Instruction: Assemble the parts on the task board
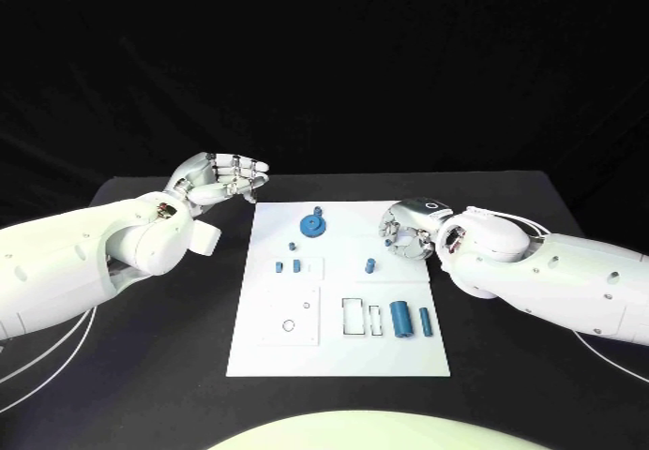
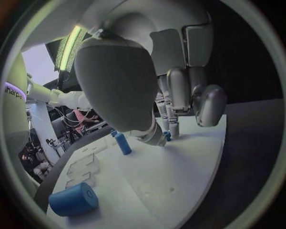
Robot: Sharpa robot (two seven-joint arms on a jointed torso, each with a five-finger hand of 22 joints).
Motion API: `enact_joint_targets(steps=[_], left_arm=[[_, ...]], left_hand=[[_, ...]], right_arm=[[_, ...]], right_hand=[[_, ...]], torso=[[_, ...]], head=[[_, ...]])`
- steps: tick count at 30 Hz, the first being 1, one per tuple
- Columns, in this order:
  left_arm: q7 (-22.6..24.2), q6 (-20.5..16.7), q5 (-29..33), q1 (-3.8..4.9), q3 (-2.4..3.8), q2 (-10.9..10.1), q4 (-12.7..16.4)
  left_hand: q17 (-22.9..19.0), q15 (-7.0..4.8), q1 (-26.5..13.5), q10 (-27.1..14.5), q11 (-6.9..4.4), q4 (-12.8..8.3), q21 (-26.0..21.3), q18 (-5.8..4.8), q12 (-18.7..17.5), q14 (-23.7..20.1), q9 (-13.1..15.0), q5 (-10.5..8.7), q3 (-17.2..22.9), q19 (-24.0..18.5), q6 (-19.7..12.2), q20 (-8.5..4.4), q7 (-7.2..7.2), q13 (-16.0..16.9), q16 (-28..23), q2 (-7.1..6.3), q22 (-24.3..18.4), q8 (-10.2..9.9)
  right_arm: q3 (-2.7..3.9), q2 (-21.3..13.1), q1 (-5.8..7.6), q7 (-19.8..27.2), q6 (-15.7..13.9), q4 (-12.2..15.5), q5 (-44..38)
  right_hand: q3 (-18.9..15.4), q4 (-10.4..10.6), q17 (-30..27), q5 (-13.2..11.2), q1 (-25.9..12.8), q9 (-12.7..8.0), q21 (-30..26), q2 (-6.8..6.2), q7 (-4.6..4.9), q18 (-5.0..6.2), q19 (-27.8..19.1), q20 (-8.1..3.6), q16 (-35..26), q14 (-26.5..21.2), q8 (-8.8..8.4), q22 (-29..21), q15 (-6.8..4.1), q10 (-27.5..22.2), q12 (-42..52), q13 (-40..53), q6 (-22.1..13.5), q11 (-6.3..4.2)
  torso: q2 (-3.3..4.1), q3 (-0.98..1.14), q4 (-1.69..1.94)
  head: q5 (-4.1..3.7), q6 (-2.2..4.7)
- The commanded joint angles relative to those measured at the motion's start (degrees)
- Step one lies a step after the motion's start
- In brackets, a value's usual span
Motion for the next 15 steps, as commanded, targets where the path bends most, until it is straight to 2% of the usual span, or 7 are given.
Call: enact_joint_targets(steps=[1,3,10,15], left_arm=[[1.1,0.7,1.3,0.07,0.05,0.0,0.3],[1.1,0.7,1.3,0.07,0.05,0.0,0.3],[0.8,0.7,1.3,0.07,0.05,-0.1,0.4],[0.5,0.8,1.3,0.07,0.05,-0.2,0.5]], left_hand=[[-0.1,0.03,-0.1,-0.4,0.13,-0.3,-0.3,0.73,0.0,-0.4,-0.1,0.06,-0.2,-0.4,-0.1,0.05,0.35,-0.1,-0.3,0.46,-0.1,-0.2],[-0.1,0.04,-0.1,-0.4,0.16,-0.3,-0.3,0.73,0.0,-0.4,-0.1,0.05,-0.3,-0.4,-0.2,0.07,0.39,-0.1,-0.3,0.46,-0.1,-0.3],[-0.1,0.04,-0.1,-0.4,0.16,-0.3,-0.3,0.73,0.0,-0.4,-0.1,0.05,-0.3,-0.4,-0.2,0.07,0.39,-0.1,-0.3,0.46,-0.1,-0.3],[-0.2,0.07,-0.2,-0.5,0.20,-0.3,-0.3,0.74,0.0,-0.4,-0.1,0.06,-0.3,-0.4,-0.3,0.09,0.45,-0.1,-0.4,0.51,-0.1,-0.3]], right_arm=[[-0.05,0.3,-0.57,-1.0,1.2,-0.1,-1.8],[-0.05,0.5,-0.93,-1.1,1.3,-0.3,-1.8],[-0.12,1.2,-1.66,-2.1,2.3,-1.1,-2.6],[-0.27,1.6,-2.00,-2.9,3.1,-1.6,-3.7]], right_hand=[[1.0,-0.5,0.8,0.1,-0.4,0.4,2.2,0.64,-0.39,-1.24,0.9,-0.17,0.7,2.5,0.64,5.1,-0.57,1.7,0.1,-0.1,1.2,-0.60],[2.3,-1.1,0.7,-1.4,-0.4,0.7,2.5,1.02,-0.62,-1.30,1.0,-0.39,0.8,2.5,0.89,5.4,-0.80,2.5,-0.3,-0.4,1.7,-0.81],[3.7,-1.6,0.7,-1.5,-0.8,1.0,2.7,1.66,-0.77,-1.32,1.0,-0.53,0.9,2.5,1.12,5.7,-0.94,3.0,-0.8,-0.7,2.3,-0.95],[5.5,-2.6,0.4,-1.9,-1.7,1.7,2.7,2.36,-1.20,-1.31,0.9,-0.65,0.8,2.3,2.13,6.0,-1.05,3.2,-2.3,-1.5,4.0,-1.10]], torso=[[0.01,0.02,-0.01],[-0.05,0.04,-0.07],[-0.03,0.02,0.05],[-0.04,-0.01,-0.05]], head=[[0.03,-0.14],[0.14,-0.20],[0.10,-0.40],[0.04,-0.57]])
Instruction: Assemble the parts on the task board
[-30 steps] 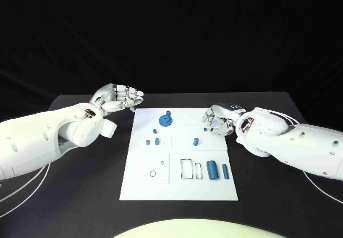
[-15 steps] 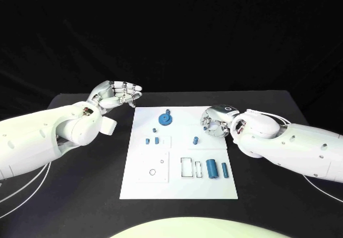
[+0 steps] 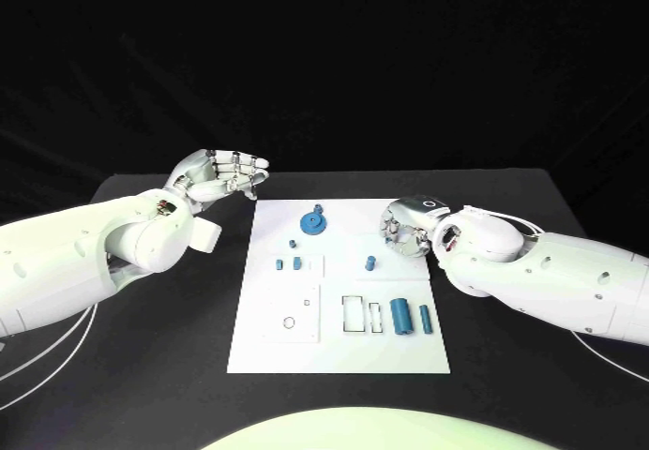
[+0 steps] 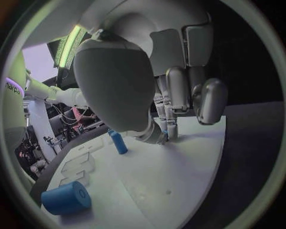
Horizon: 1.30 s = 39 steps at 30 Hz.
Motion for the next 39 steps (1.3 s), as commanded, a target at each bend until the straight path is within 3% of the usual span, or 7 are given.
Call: enact_joint_targets(steps=[1,5,11,17,26,39], left_arm=[[0.4,0.7,0.5,0.07,0.05,0.0,0.2],[0.2,0.6,0.4,0.07,0.05,-0.1,0.3],[0.0,0.5,0.1,0.07,0.05,0.0,0.4],[-0.2,0.5,-0.1,0.07,0.05,-0.1,0.5],[-0.5,0.7,-0.1,0.07,0.05,0.0,0.6],[-0.8,0.7,-0.1,0.07,0.05,0.1,0.4]], left_hand=[[-0.1,0.07,-0.2,-0.4,0.07,-0.2,-0.3,0.74,0.0,-0.4,-0.1,0.06,-0.2,-0.4,-0.1,0.09,0.25,-0.1,-0.4,0.51,-0.1,-0.3],[-0.1,0.07,-0.2,-0.4,0.07,-0.2,-0.3,0.74,0.0,-0.4,-0.1,0.06,-0.2,-0.4,-0.1,0.09,0.25,-0.1,-0.4,0.51,-0.1,-0.3],[-0.1,0.09,-0.2,-0.4,0.10,-0.2,-0.4,0.74,0.0,-0.4,-0.1,0.06,-0.2,-0.4,-0.1,0.10,0.28,-0.1,-0.4,0.54,-0.1,-0.3],[-0.1,0.10,-0.1,-0.5,0.13,-0.2,-0.4,0.75,0.0,-0.4,-0.1,0.06,-0.3,-0.4,-0.2,0.12,0.31,-0.1,-0.4,0.54,-0.1,-0.3],[-0.2,0.15,-0.2,-0.7,0.19,-0.3,-0.5,0.74,0.0,-0.4,-0.2,0.06,-0.4,-0.4,-0.3,0.15,0.36,-0.1,-0.5,0.52,-0.2,-0.4],[-0.3,0.22,-0.2,-0.9,0.28,-0.3,-0.6,0.73,-0.1,-0.4,-0.2,0.09,-0.5,-0.5,-0.4,0.21,0.44,-0.2,-0.6,0.50,-0.2,-0.4]], right_arm=[[-0.73,0.4,-1.15,-1.4,3.6,-0.4,-1.6],[-0.76,0.8,-1.41,-1.8,3.3,-0.5,-2.1],[-0.84,1.2,-1.71,-2.6,3.8,-0.2,-3.2],[-0.87,1.2,-1.92,-3.4,2.8,0.1,-4.4],[-0.86,1.1,-1.99,-4.5,-0.3,0.5,-5.7],[-0.60,0.6,-1.16,-4.2,-3.4,1.8,-5.8]], right_hand=[[0.6,-0.1,-0.1,-0.3,-0.2,0.2,0.1,0.42,0.05,-0.57,0.1,-0.36,0.3,2.1,0.28,6.0,-0.42,-0.2,-0.6,-1.1,0.5,-0.26],[1.5,-0.6,-0.1,-0.4,-0.7,0.5,0.1,0.99,-0.02,-0.58,0.1,-0.39,0.3,2.1,0.52,6.2,-0.43,0.0,-1.4,-1.6,0.8,-0.26],[2.4,-1.2,-0.5,-0.2,-1.2,0.9,0.0,1.48,-0.07,-0.56,0.0,-0.38,0.1,2.0,0.76,6.3,-0.43,0.3,-2.3,-2.1,1.0,-0.22],[6.1,-4.0,-1.2,0.0,-1.6,2.1,0.2,2.73,-0.31,-0.56,0.0,-0.71,-0.3,1.9,1.44,6.8,-0.76,2.4,-4.0,-3.2,1.5,-0.49],[9.3,-6.6,-1.6,-0.8,-3.6,3.2,0.8,2.85,-0.48,-0.64,0.2,-0.93,-0.5,1.9,1.86,7.6,-0.95,4.5,-5.6,-4.1,1.6,-0.77],[10.1,-7.3,-1.7,-1.1,-4.2,3.6,1.1,2.84,-0.56,-0.68,0.3,-0.99,-0.5,1.9,1.99,7.8,-1.02,5.0,-5.9,-4.2,1.7,-0.84]], torso=[[0.03,-0.02,-0.09],[0.03,0.03,-0.15],[-0.03,-0.06,0.04],[-0.07,-0.05,-0.01],[-0.10,-0.04,0.05],[-0.06,-0.05,-0.03]], head=[[-0.01,-0.11],[-0.09,-0.16],[-0.34,-0.38],[-0.26,-0.32],[-0.26,-0.17],[-0.26,0.04]])
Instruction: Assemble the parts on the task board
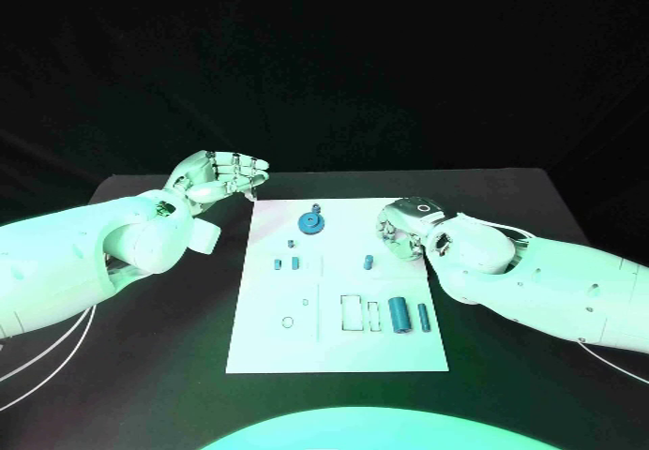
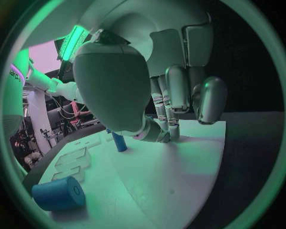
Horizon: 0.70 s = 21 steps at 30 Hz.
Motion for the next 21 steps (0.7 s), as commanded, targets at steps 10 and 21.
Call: enact_joint_targets(steps=[10,21], left_arm=[[-0.1,0.7,-0.1,0.06,0.05,0.3,-0.1],[-0.2,0.6,-0.1,0.06,0.05,0.3,-0.3]], left_hand=[[-0.1,0.09,-0.3,-0.4,0.06,-0.2,-0.4,0.72,-0.1,-0.2,-0.1,0.11,-0.4,-0.3,-0.4,0.04,0.32,-0.1,-0.3,0.49,-0.1,-0.3],[-0.2,0.16,-0.4,-0.6,0.15,-0.2,-0.6,0.72,-0.1,-0.2,-0.2,0.13,-0.5,-0.3,-0.7,0.11,0.41,-0.2,-0.4,0.46,-0.2,-0.4]], right_arm=[[0.14,-0.4,0.28,0.9,-3.0,0.8,0.0],[0.89,-3.3,1.29,1.7,-5.5,4.6,1.9]], right_hand=[[1.3,-1.1,0.0,-0.3,-0.3,0.3,0.4,0.22,-0.06,-0.72,0.1,-0.39,-0.2,2.1,0.30,7.9,-0.42,0.9,0.0,-0.5,0.5,-0.38],[1.4,-1.2,0.1,-0.4,-0.5,0.4,0.6,0.17,-0.06,-0.76,0.2,-0.40,-0.1,2.1,0.34,8.0,-0.43,1.1,-0.1,-0.5,0.6,-0.39]], torso=[[0.04,0.04,0.03],[-0.02,-0.04,-0.21]], head=[[0.09,0.19],[0.44,0.23]])
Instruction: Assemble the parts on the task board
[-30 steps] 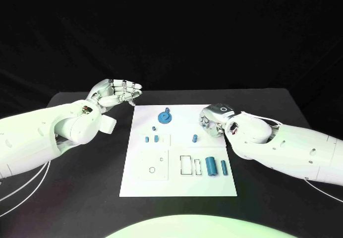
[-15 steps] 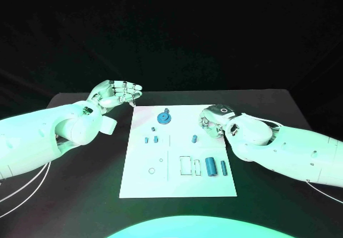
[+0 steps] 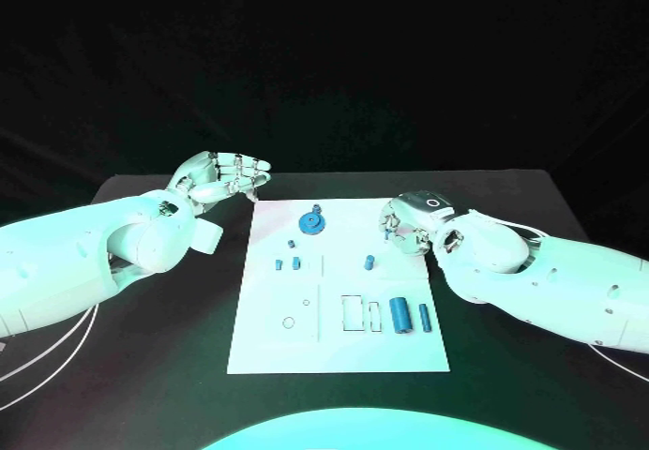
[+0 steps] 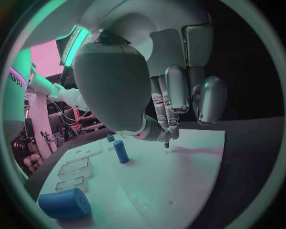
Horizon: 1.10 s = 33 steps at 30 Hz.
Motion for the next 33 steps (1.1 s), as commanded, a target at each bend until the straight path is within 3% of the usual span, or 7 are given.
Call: enact_joint_targets(steps=[1,10,16,19,21,23,33], left_arm=[[0.2,0.6,-0.1,0.06,0.05,0.1,0.1],[0.2,0.6,-0.1,0.05,0.05,0.2,0.1],[0.3,0.5,-0.1,0.03,0.05,0.4,0.2],[0.3,0.3,-0.1,0.02,0.05,0.5,0.4],[0.3,0.2,-0.1,0.01,0.05,0.5,0.5],[0.3,0.1,-0.1,0.01,0.05,0.5,0.5],[0.3,0.0,-0.1,0.01,0.05,0.5,1.1]], left_hand=[[-0.1,0.16,-0.2,-0.4,-0.05,-0.1,-0.3,0.72,-0.1,-0.2,-0.1,0.13,-0.3,-0.3,-0.3,0.11,0.01,-0.1,-0.2,0.23,-0.1,-0.2],[-0.1,0.19,-0.2,-0.5,-0.03,-0.1,-0.4,0.72,-0.1,-0.3,-0.1,0.14,-0.4,-0.3,-0.3,0.14,0.03,-0.1,-0.2,0.23,-0.1,-0.2],[-0.1,0.20,-0.2,-0.6,-0.01,-0.1,-0.4,0.72,-0.1,-0.3,-0.1,0.14,-0.4,-0.3,-0.4,0.15,0.04,-0.1,-0.2,0.22,-0.1,-0.2],[-0.1,0.20,-0.2,-0.6,-0.01,-0.1,-0.4,0.72,-0.1,-0.3,-0.1,0.14,-0.4,-0.3,-0.4,0.15,0.04,-0.1,-0.2,0.22,-0.1,-0.2],[-0.1,0.21,-0.2,-0.6,0.00,-0.1,-0.4,0.72,-0.1,-0.3,-0.1,0.15,-0.4,-0.4,-0.4,0.16,0.05,-0.1,-0.3,0.23,-0.1,-0.2],[-0.1,0.21,-0.2,-0.6,0.00,-0.1,-0.4,0.72,-0.1,-0.3,-0.1,0.15,-0.4,-0.4,-0.4,0.16,0.05,-0.1,-0.3,0.23,-0.1,-0.2],[-0.2,0.24,-0.2,-0.7,0.03,-0.2,-0.5,0.72,-0.1,-0.3,-0.1,0.15,-0.4,-0.4,-0.4,0.19,0.08,-0.1,-0.3,0.21,-0.1,-0.3]], right_arm=[[0.19,-0.9,0.41,1.3,-2.6,1.7,1.3],[0.56,-2.1,0.65,2.6,-5.4,8.1,3.5],[0.59,-0.6,-0.26,3.5,-6.0,11.4,4.2],[0.53,0.9,-0.93,3.9,-6.0,12.4,4.3],[0.38,2.2,-1.55,4.2,-5.9,12.8,4.1],[0.21,3.3,-2.05,4.3,-5.6,12.7,4.0],[-0.74,8.2,-4.77,4.8,-4.6,9.8,3.4]], right_hand=[[0.4,-0.1,0.1,-0.3,-0.4,0.1,0.3,0.23,-0.14,-0.76,0.2,-0.39,-0.1,1.9,0.18,8.0,-0.22,0.9,0.1,0.0,0.4,-0.55],[0.4,-0.2,0.2,-0.3,-0.6,0.1,0.6,0.16,-0.14,-0.82,0.3,-0.40,0.0,1.9,0.22,8.1,-0.23,1.1,0.0,0.0,0.5,-0.58],[0.4,-0.2,0.2,-0.3,-0.6,0.2,0.4,0.16,-0.12,-0.78,0.2,-0.40,0.0,1.9,0.23,8.0,-0.23,1.1,0.0,0.0,0.5,-0.58],[0.5,-0.2,0.2,-0.3,-0.6,0.2,0.4,0.16,-0.11,-0.78,0.2,-0.40,0.0,1.9,0.22,8.0,-0.23,1.1,0.0,0.0,0.4,-0.58],[0.5,-0.3,0.2,-0.2,-0.6,0.2,0.4,0.17,-0.09,-0.76,0.2,-0.41,0.0,1.9,0.22,8.0,-0.24,1.1,0.0,0.0,0.4,-0.58],[0.5,-0.3,0.2,-0.2,-0.7,0.2,0.3,0.17,-0.08,-0.75,0.2,-0.41,0.0,1.9,0.21,8.0,-0.24,1.2,0.0,0.0,0.4,-0.57],[0.6,-0.4,0.2,0.0,-0.7,0.3,0.1,0.20,-0.02,-0.71,0.1,-0.41,0.0,1.9,0.18,8.0,-0.22,1.2,-0.1,0.0,0.3,-0.54]], torso=[[-0.05,-0.05,-0.17],[-0.07,-0.03,-0.04],[-0.10,-0.11,0.09],[-0.10,-0.18,0.06],[-0.04,-0.18,-0.01],[-0.03,-0.16,-0.01],[0.06,-0.16,0.01]], head=[[0.10,0.08],[0.87,0.37],[2.12,0.25],[3.39,0.08],[4.59,-0.02],[5.26,-0.09],[7.23,-1.06]])
